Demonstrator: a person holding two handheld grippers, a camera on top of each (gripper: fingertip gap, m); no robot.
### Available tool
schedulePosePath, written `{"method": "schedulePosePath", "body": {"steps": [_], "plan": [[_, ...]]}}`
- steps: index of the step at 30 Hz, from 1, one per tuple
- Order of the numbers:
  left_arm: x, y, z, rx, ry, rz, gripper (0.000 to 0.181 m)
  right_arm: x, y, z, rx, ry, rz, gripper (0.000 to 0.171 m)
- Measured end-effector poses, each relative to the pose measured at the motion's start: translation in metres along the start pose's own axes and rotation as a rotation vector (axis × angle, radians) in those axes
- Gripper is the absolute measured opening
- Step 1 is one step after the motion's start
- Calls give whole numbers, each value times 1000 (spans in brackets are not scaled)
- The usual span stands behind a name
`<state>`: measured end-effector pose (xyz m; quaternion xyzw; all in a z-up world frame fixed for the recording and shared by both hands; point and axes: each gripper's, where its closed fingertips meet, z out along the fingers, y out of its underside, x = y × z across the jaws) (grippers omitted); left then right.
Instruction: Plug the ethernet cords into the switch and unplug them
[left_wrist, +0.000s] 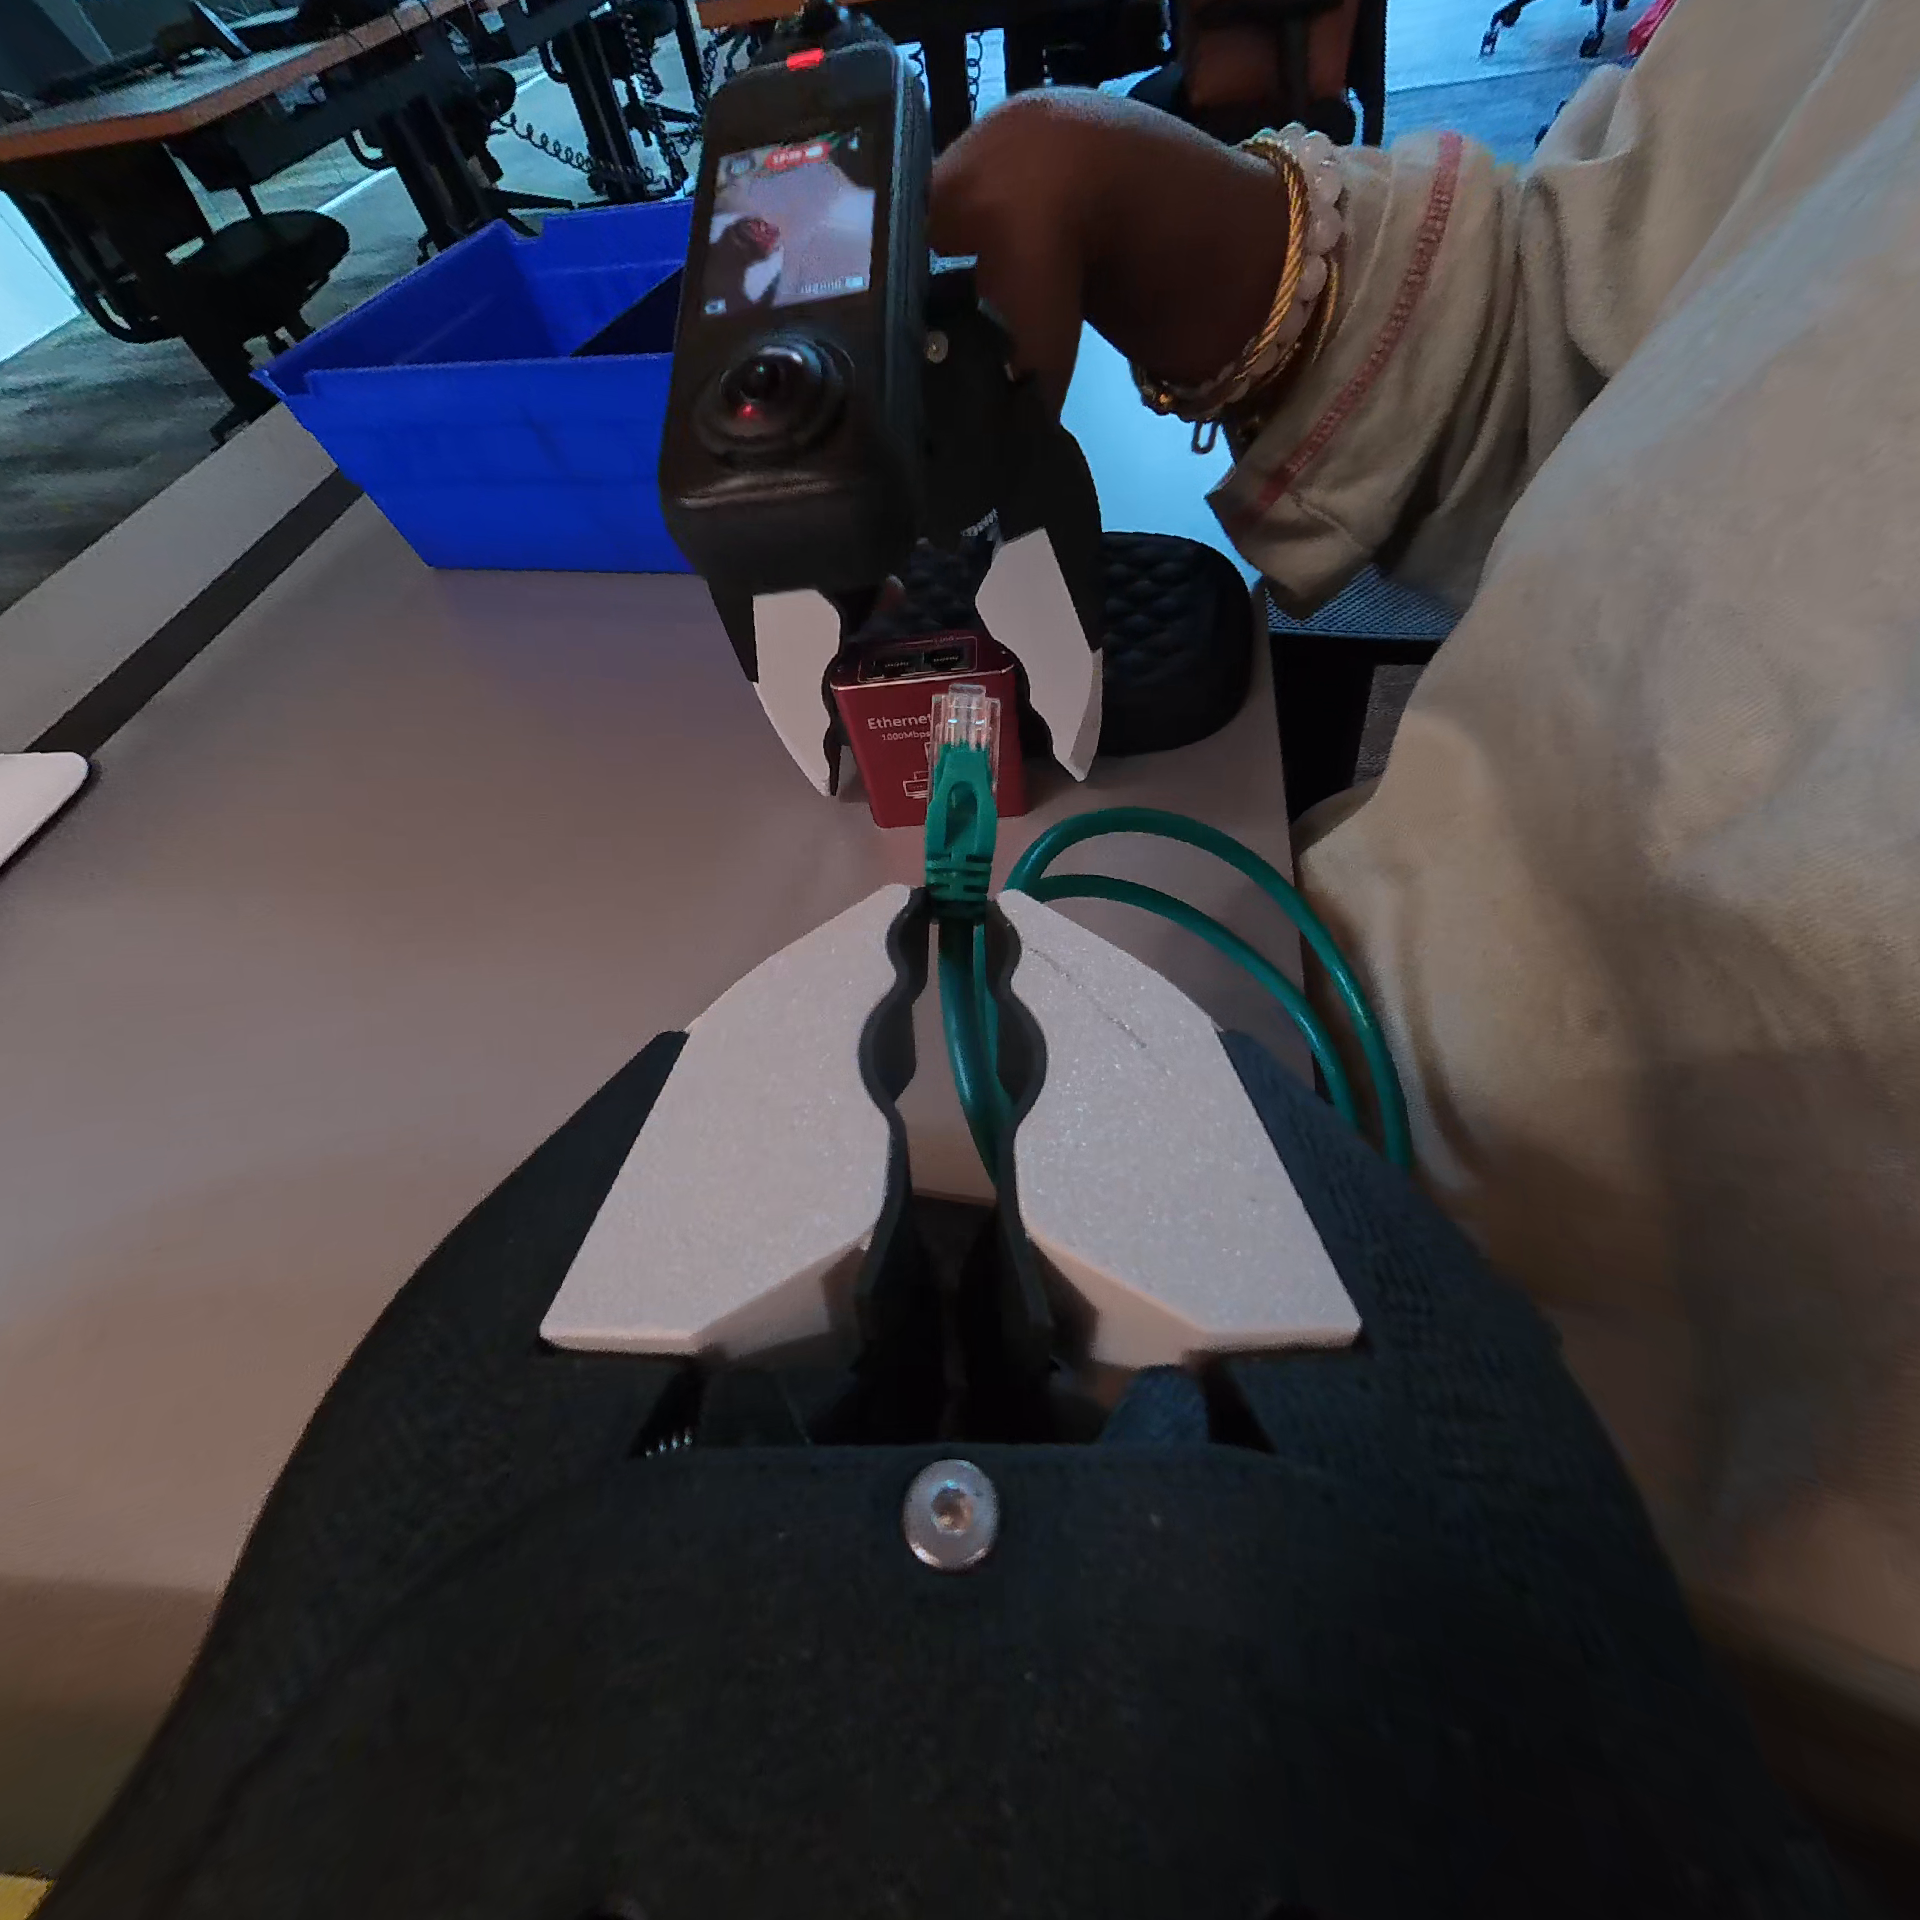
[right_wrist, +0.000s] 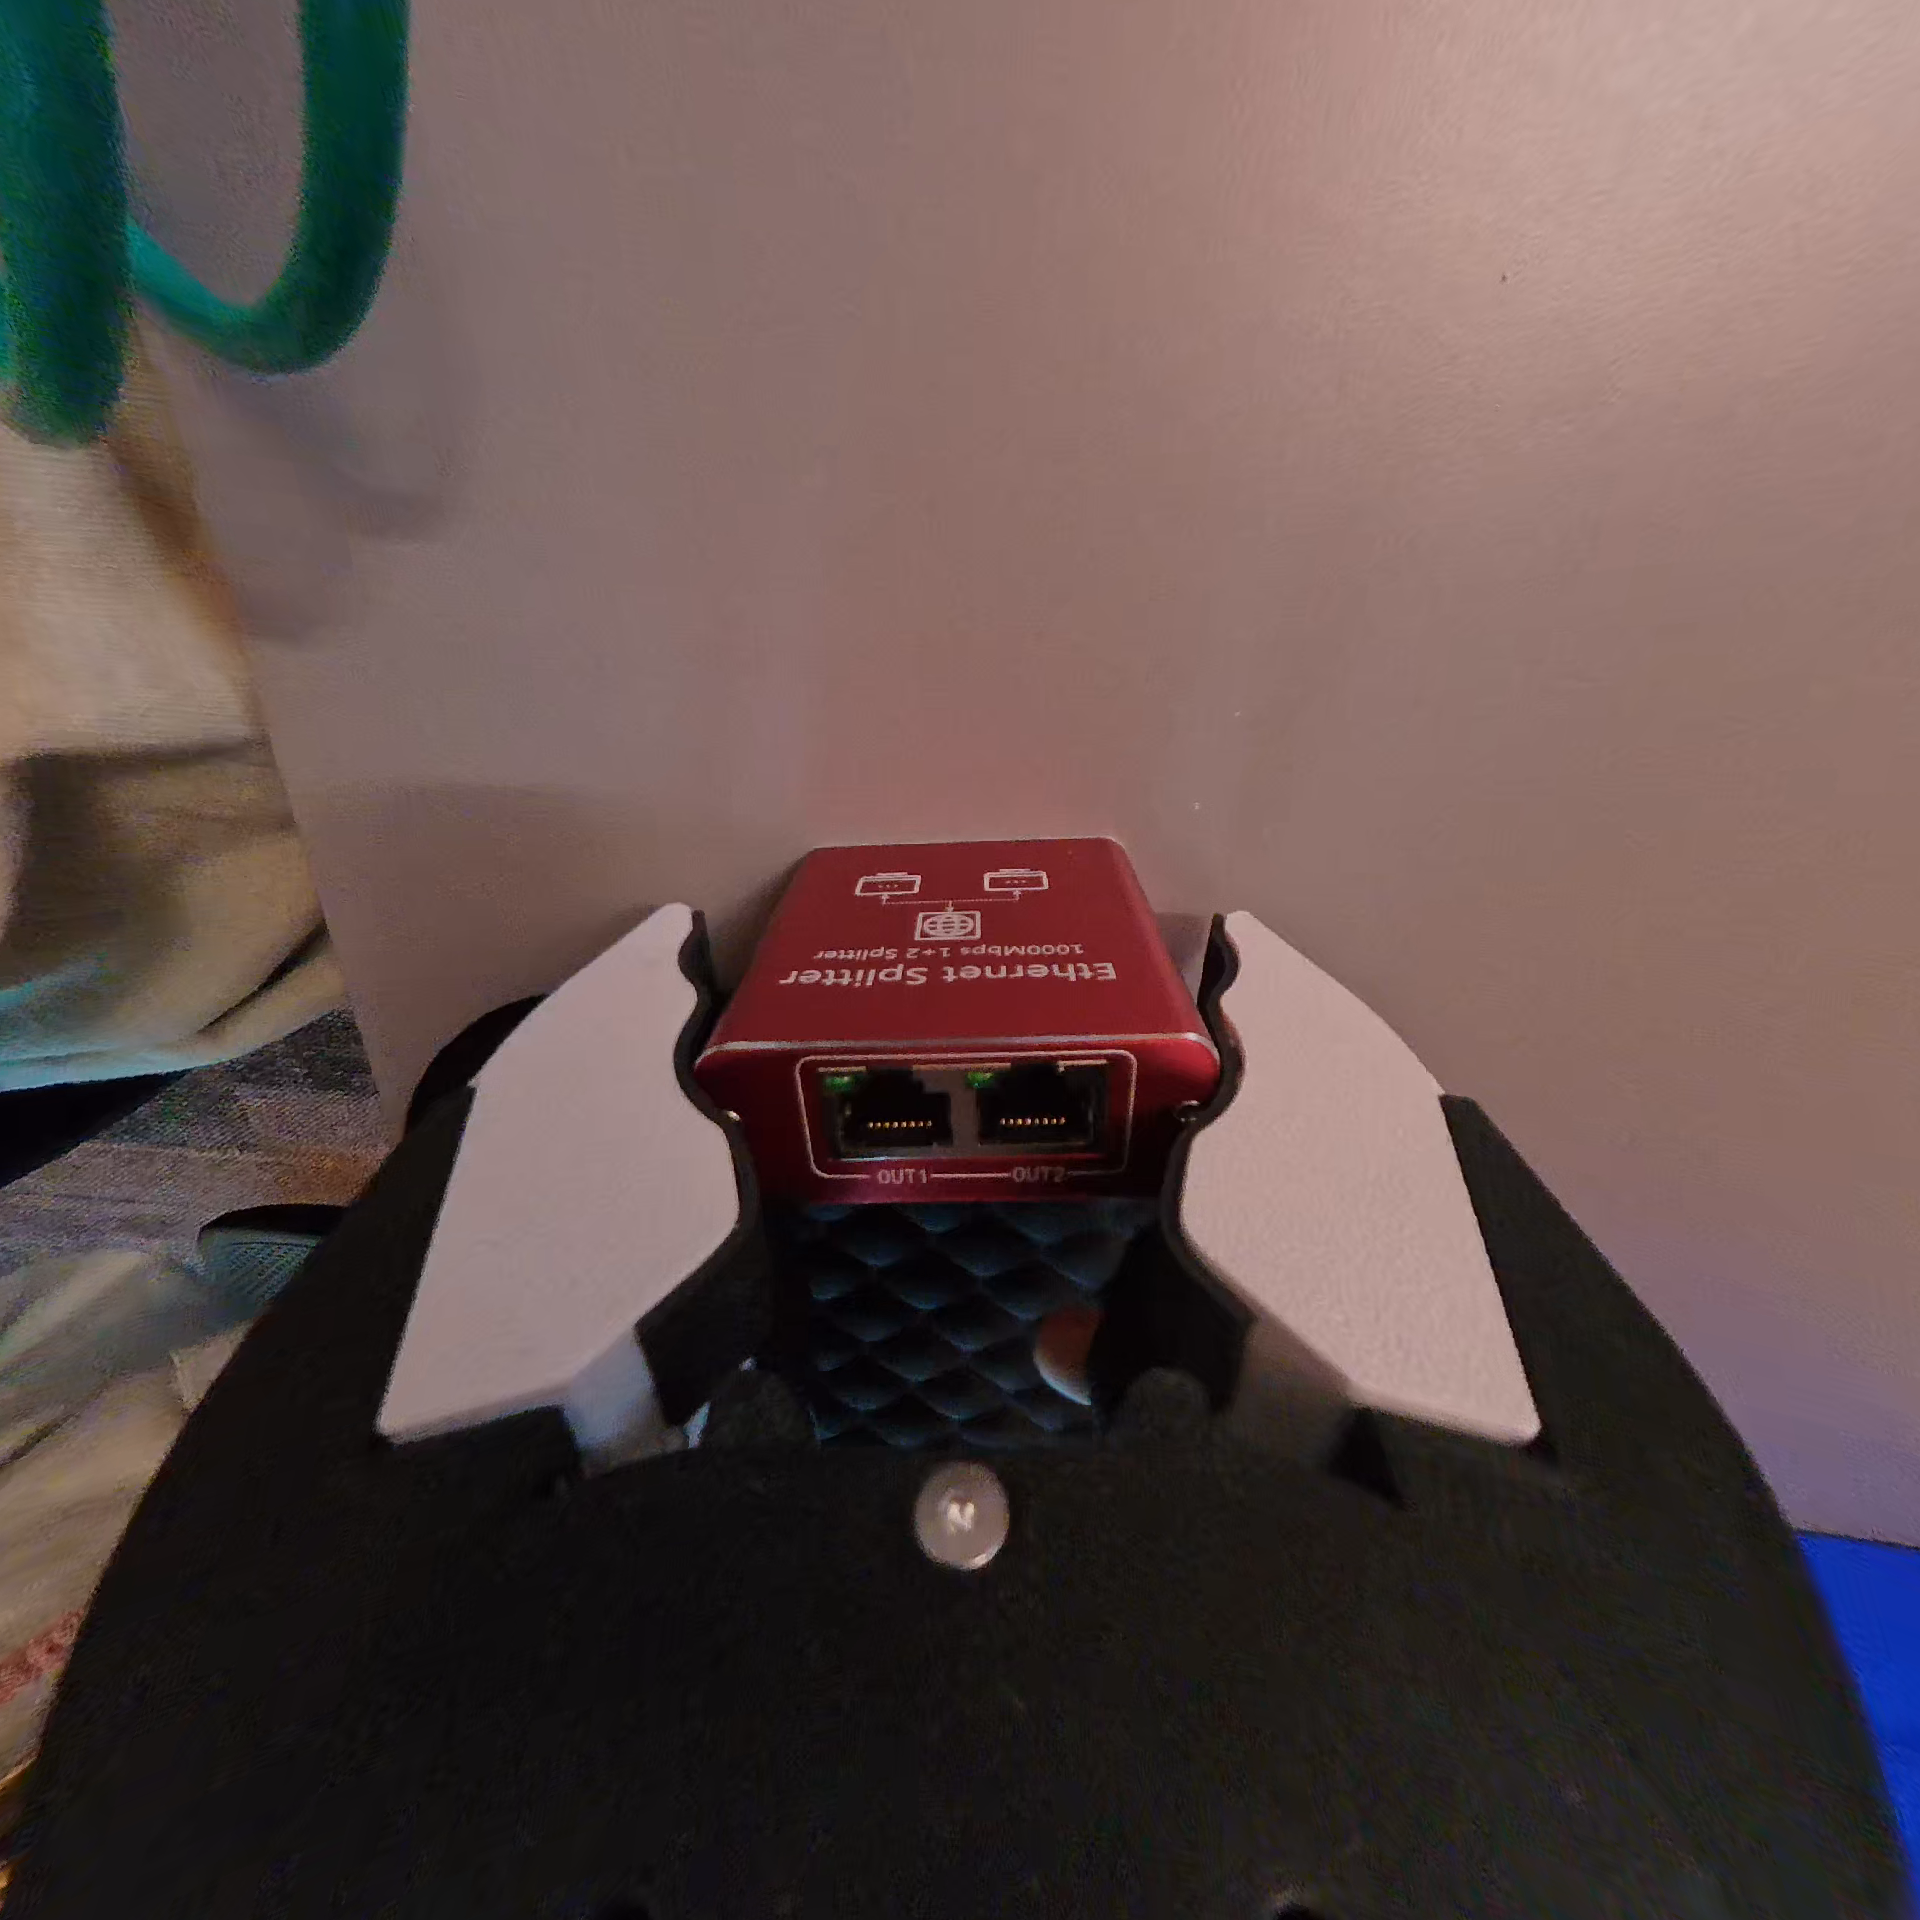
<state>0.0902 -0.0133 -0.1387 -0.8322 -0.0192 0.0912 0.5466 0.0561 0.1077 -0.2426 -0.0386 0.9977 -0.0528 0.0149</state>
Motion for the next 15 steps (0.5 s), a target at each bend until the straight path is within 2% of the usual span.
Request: {"method": "schedulePosePath", "body": {"steps": [3,6,8,12,15], "plan": [[-1,4,3,-18,-1,-13,11,0,-3,-1,73,5,-4,90],[-4,11,6,-44,-3,-42,11,2,-8,-6,271,16,-3,89],[-6,15,8,-61,-6,-60,11,5,-23,-26,523,41,22,89],[-10,14,12,-61,-15,-93,10,-3,-57,-107,1193,36,31,88],[-9,9,18,-65,-18,-103,10,-13,-62,-139,1490,-25,33,88]]}}
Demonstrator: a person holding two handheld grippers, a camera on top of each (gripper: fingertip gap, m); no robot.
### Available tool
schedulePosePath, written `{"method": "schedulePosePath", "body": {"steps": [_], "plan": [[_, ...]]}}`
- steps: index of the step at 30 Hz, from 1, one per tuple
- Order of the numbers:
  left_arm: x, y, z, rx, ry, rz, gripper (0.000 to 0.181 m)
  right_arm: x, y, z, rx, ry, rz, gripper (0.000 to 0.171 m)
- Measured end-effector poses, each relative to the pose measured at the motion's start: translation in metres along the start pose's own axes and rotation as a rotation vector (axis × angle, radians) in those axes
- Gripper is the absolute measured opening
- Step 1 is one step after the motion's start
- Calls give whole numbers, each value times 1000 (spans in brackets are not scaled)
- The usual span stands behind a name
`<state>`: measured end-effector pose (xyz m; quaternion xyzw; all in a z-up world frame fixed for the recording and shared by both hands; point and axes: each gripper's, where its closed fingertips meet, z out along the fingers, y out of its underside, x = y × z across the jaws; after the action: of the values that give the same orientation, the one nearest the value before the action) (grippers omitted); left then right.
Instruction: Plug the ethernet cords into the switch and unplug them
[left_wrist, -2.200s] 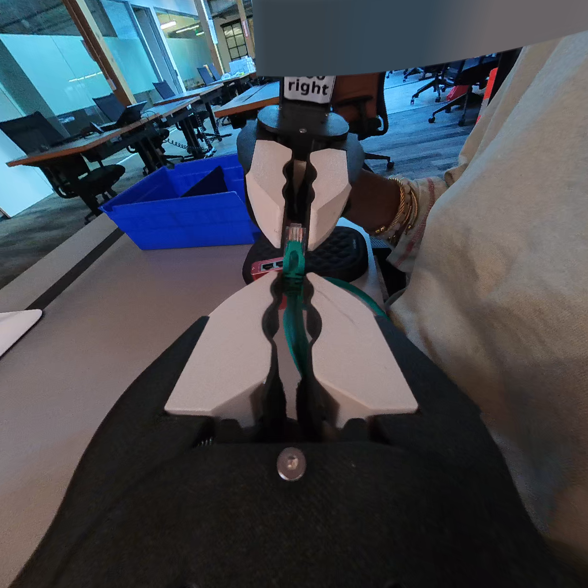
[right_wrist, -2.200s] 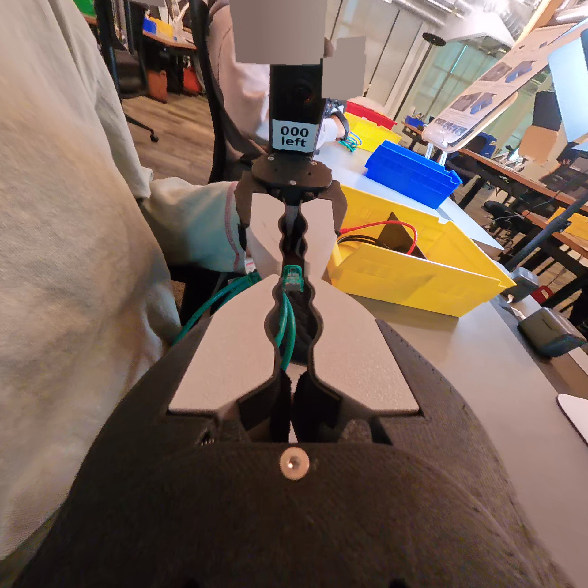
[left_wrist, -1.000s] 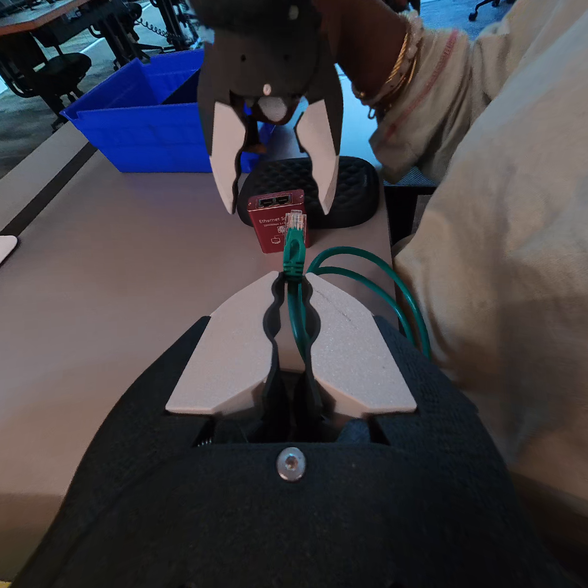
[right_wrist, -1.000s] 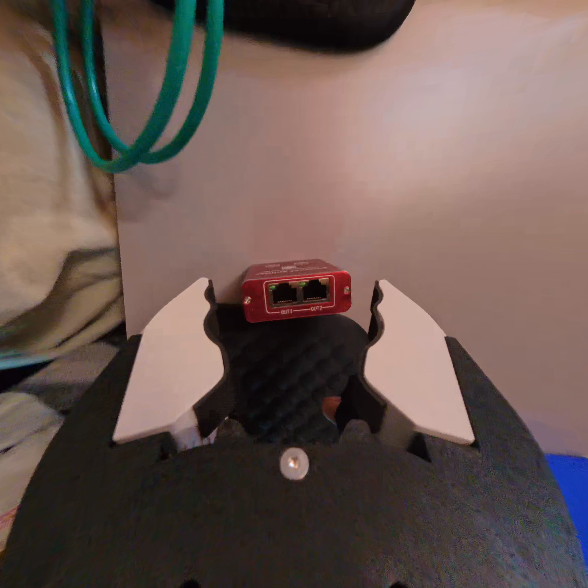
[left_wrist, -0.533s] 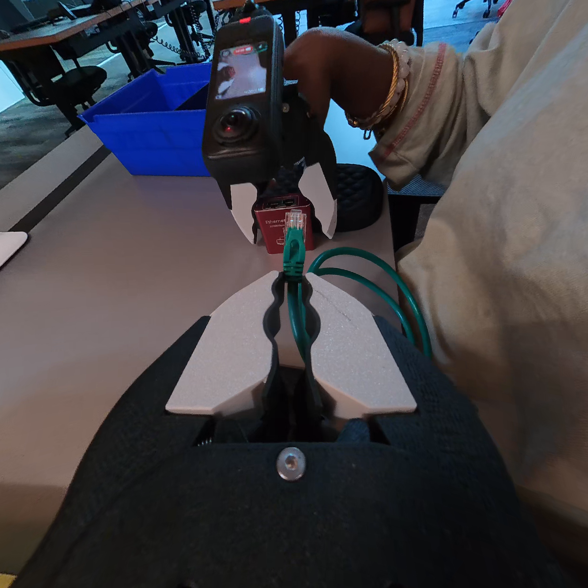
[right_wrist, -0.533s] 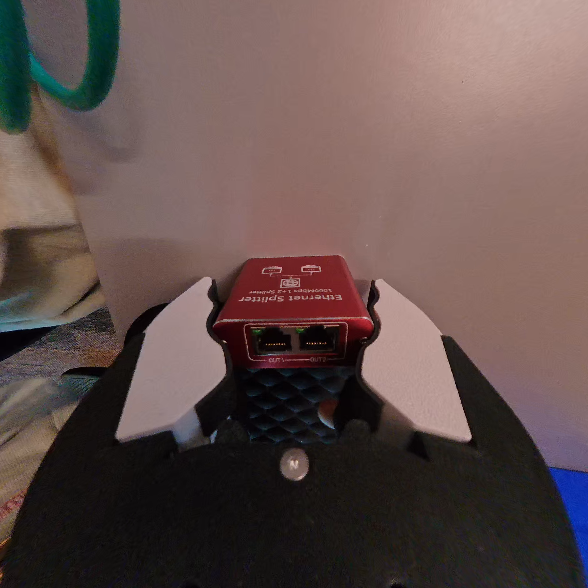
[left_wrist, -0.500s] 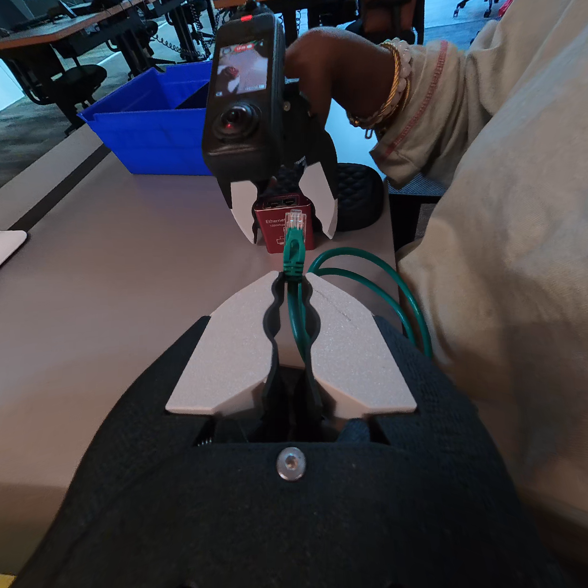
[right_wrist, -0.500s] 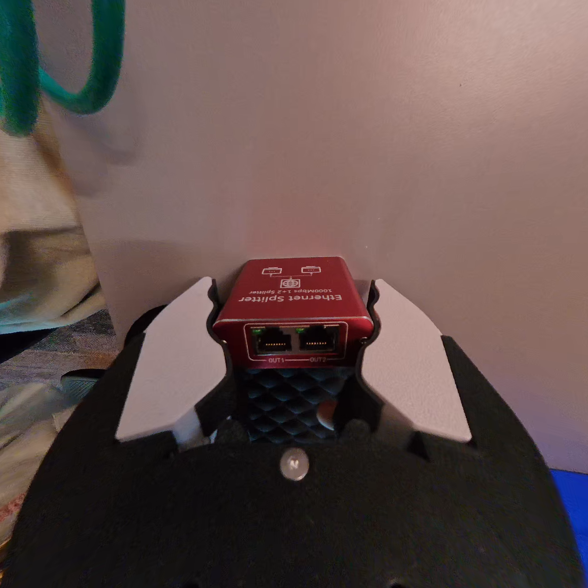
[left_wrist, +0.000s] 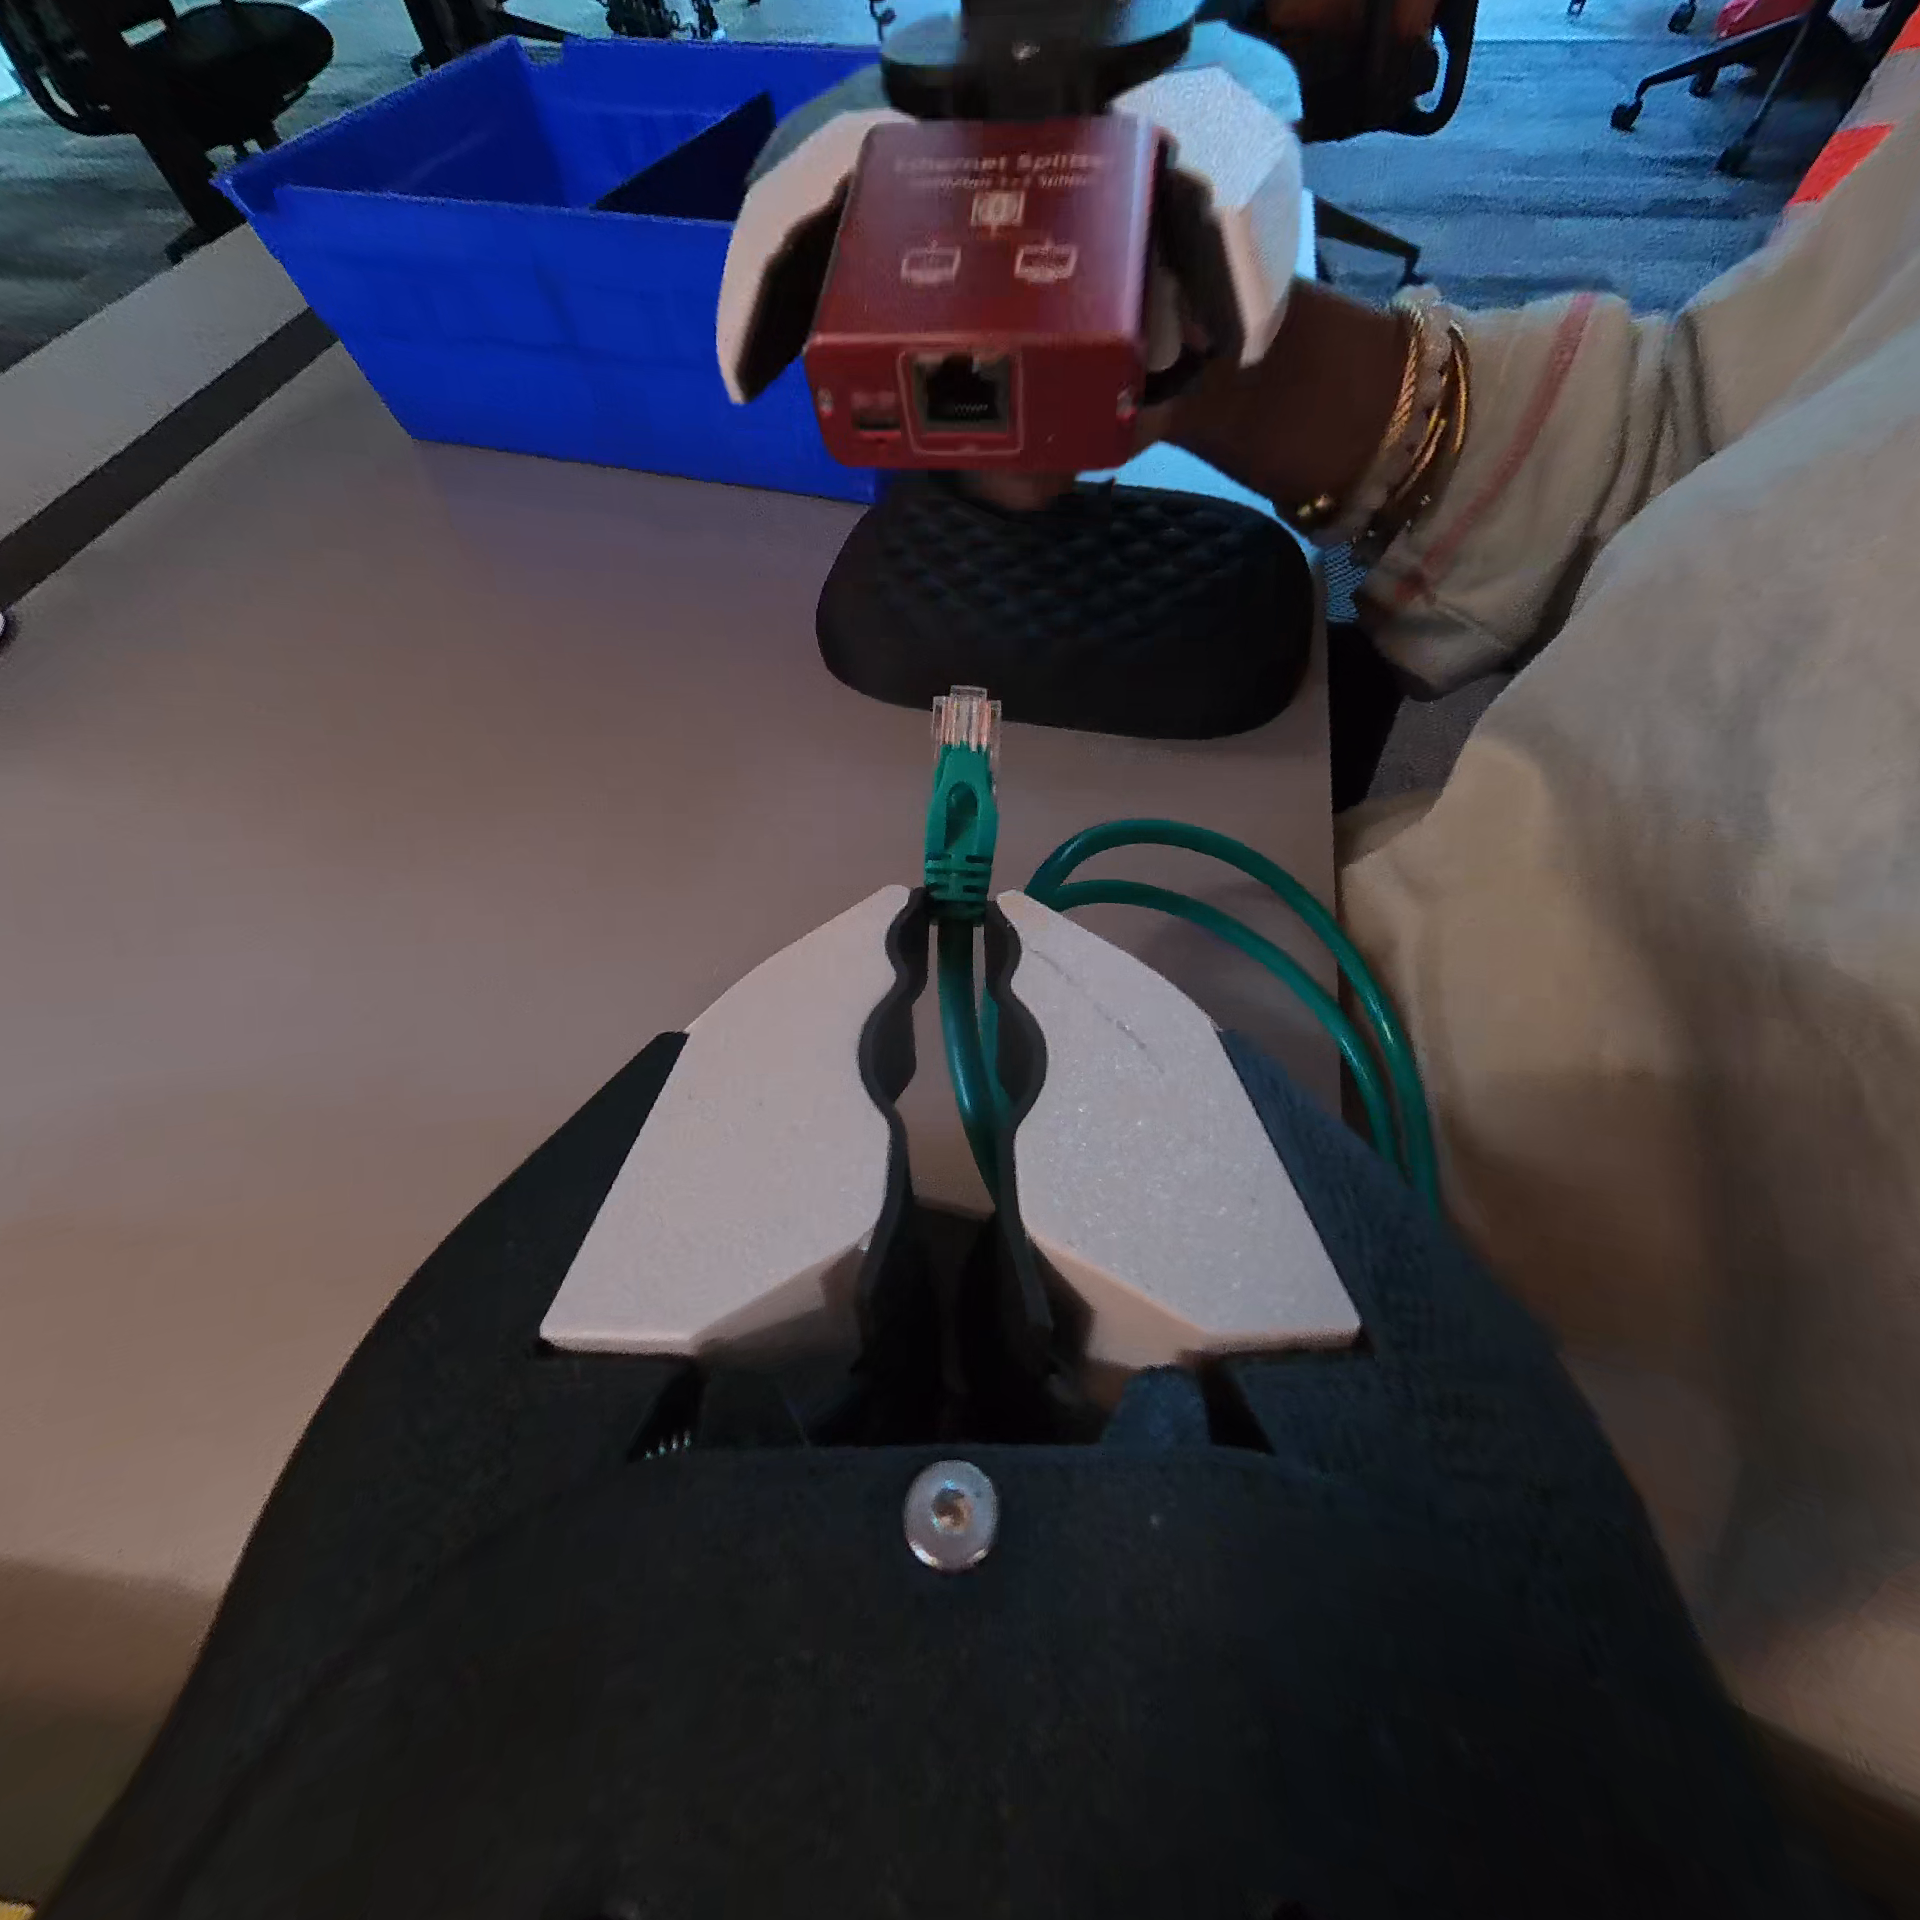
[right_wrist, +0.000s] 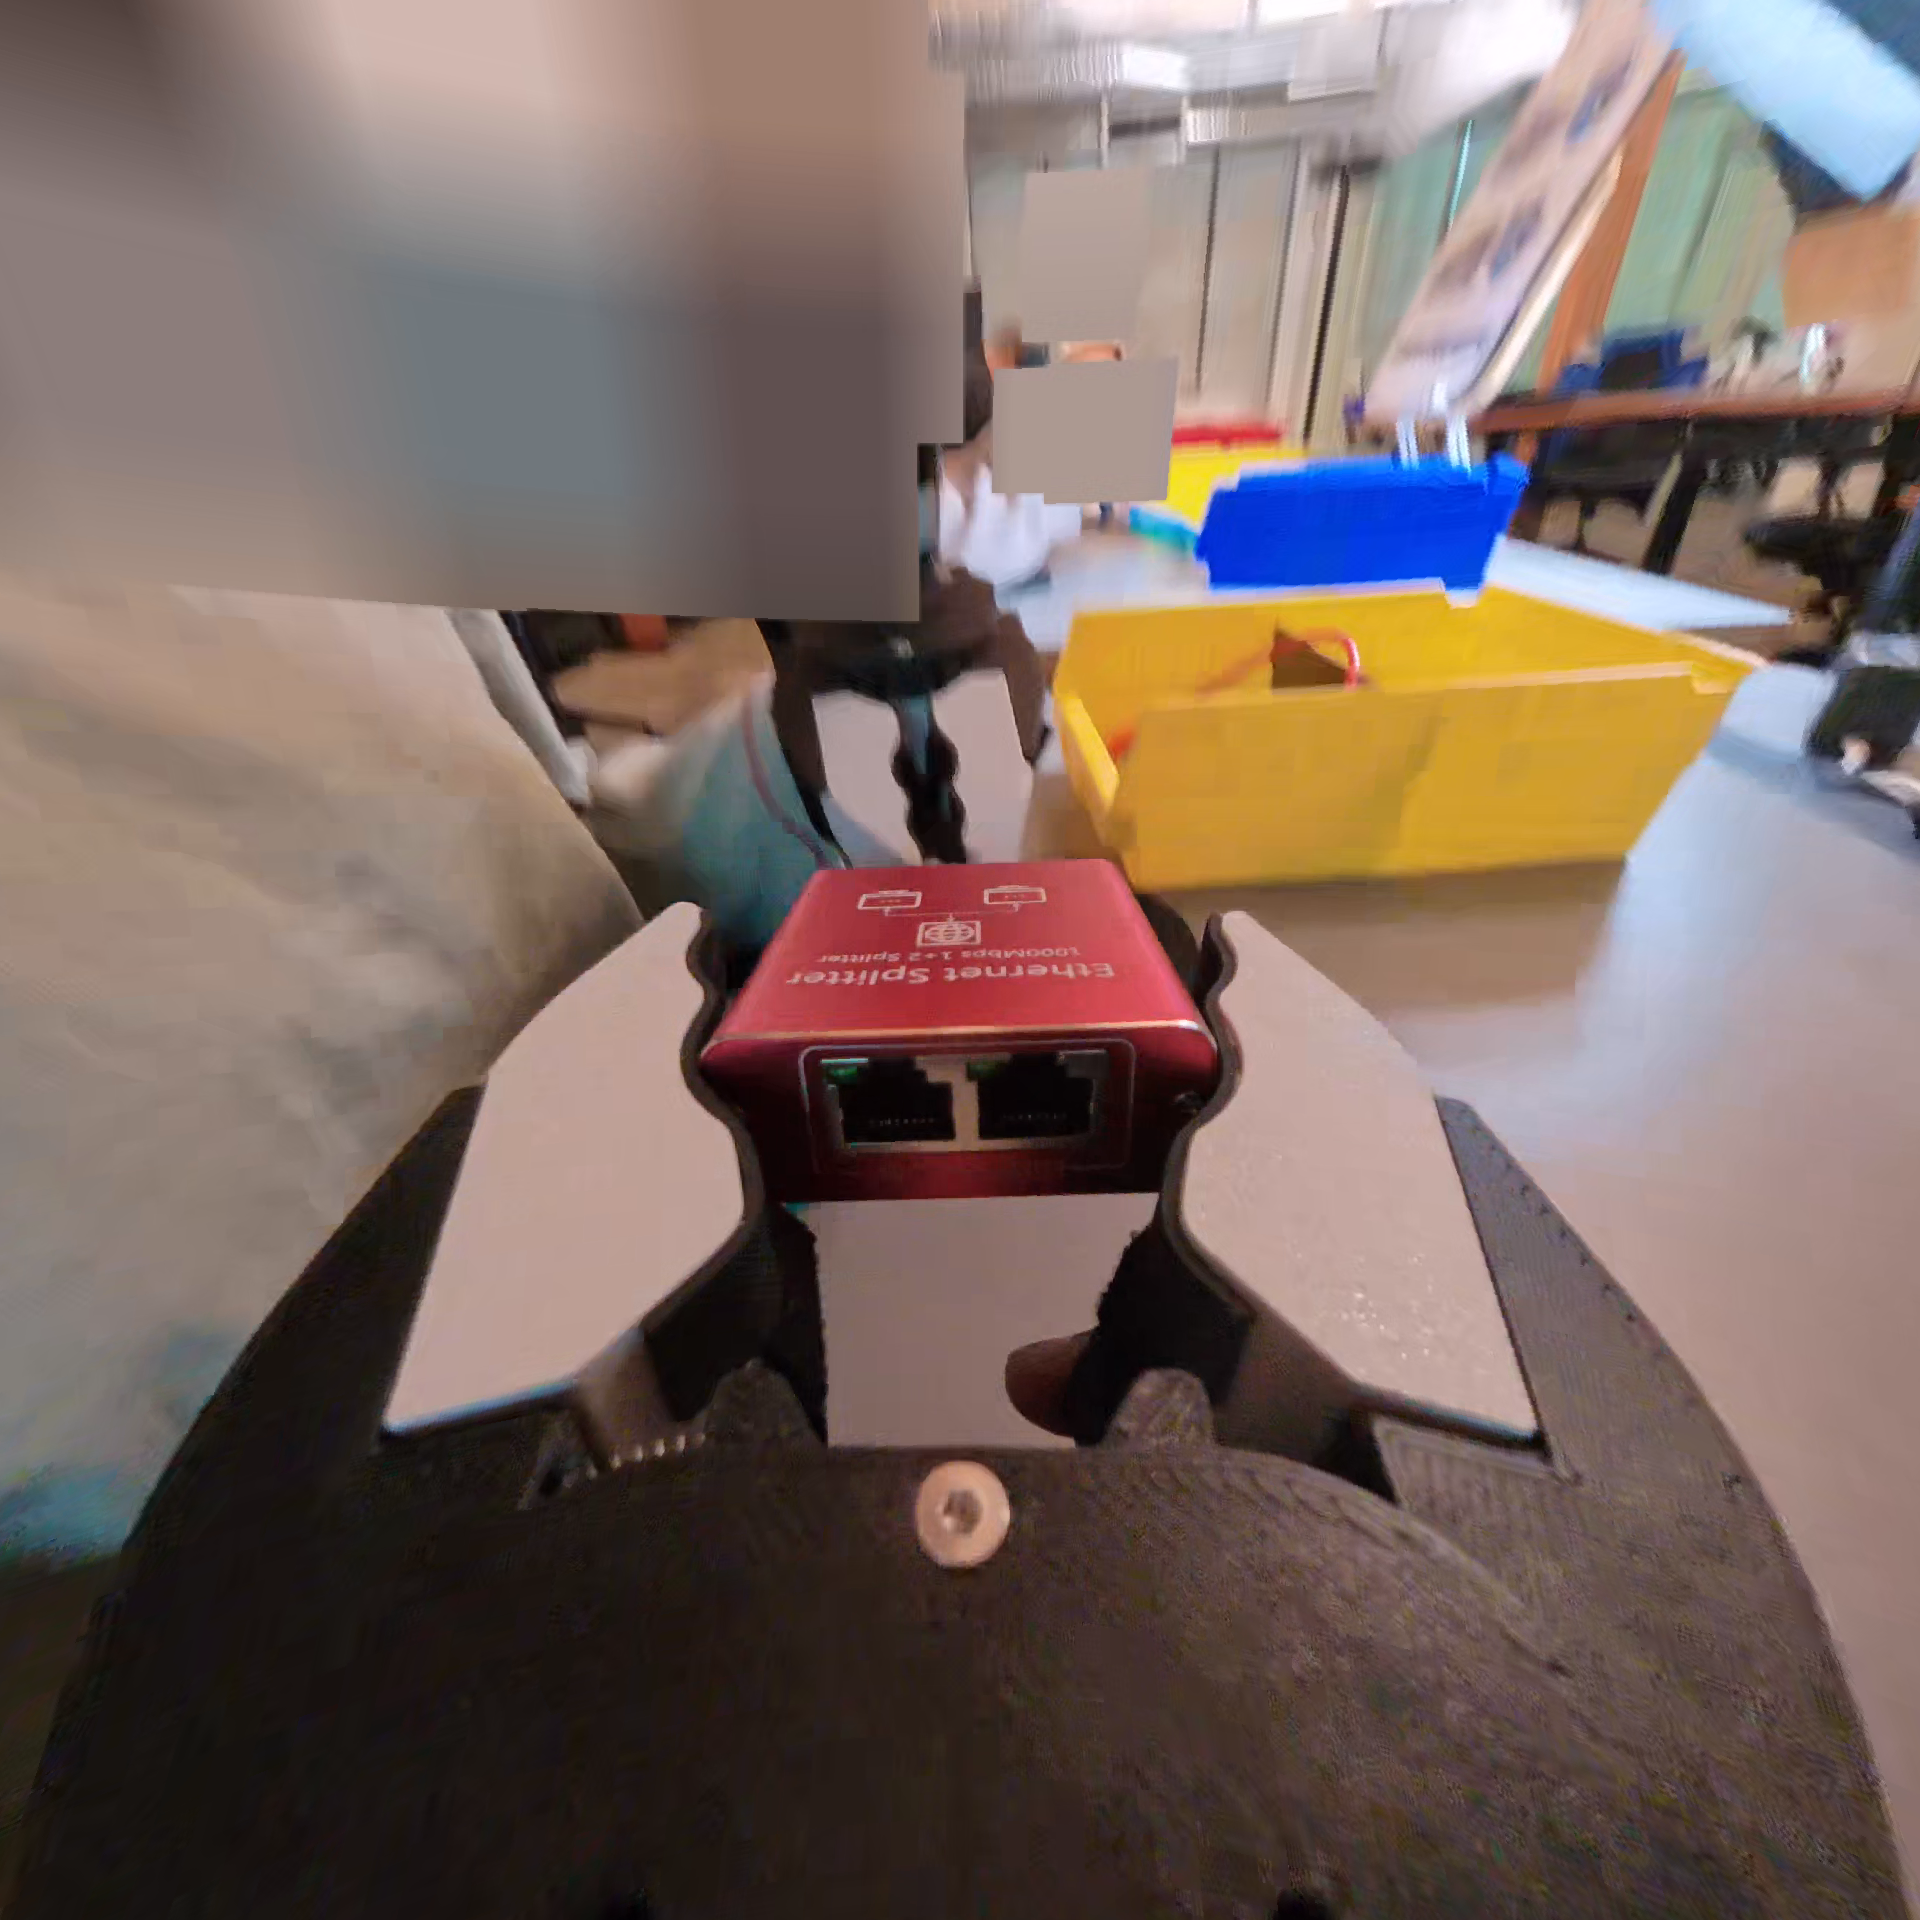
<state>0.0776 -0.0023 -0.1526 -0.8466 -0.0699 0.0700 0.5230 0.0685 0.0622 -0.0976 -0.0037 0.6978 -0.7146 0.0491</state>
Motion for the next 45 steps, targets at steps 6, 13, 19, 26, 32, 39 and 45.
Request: {"method": "schedulePosePath", "body": {"steps": [6,13,19,26,32,39,45], "plan": [[8,-10,9,-21,27,-28,10,-11,1,9,116,-68,39,88],[10,-15,15,-73,30,-62,10,-12,11,14,45,-57,-11,88],[12,-14,16,-118,43,-99,10,-11,20,17,-18,-37,-41,88],[12,-10,17,-184,41,-68,10,-12,25,21,-50,-36,-48,88],[11,-3,21,-238,35,-55,10,-10,30,21,-82,-17,-66,88],[11,0,22,-280,33,-35,10,-10,32,20,-105,-14,-72,88],[11,3,26,-318,28,-12,10,-10,40,22,-171,-8,-87,88]]}}
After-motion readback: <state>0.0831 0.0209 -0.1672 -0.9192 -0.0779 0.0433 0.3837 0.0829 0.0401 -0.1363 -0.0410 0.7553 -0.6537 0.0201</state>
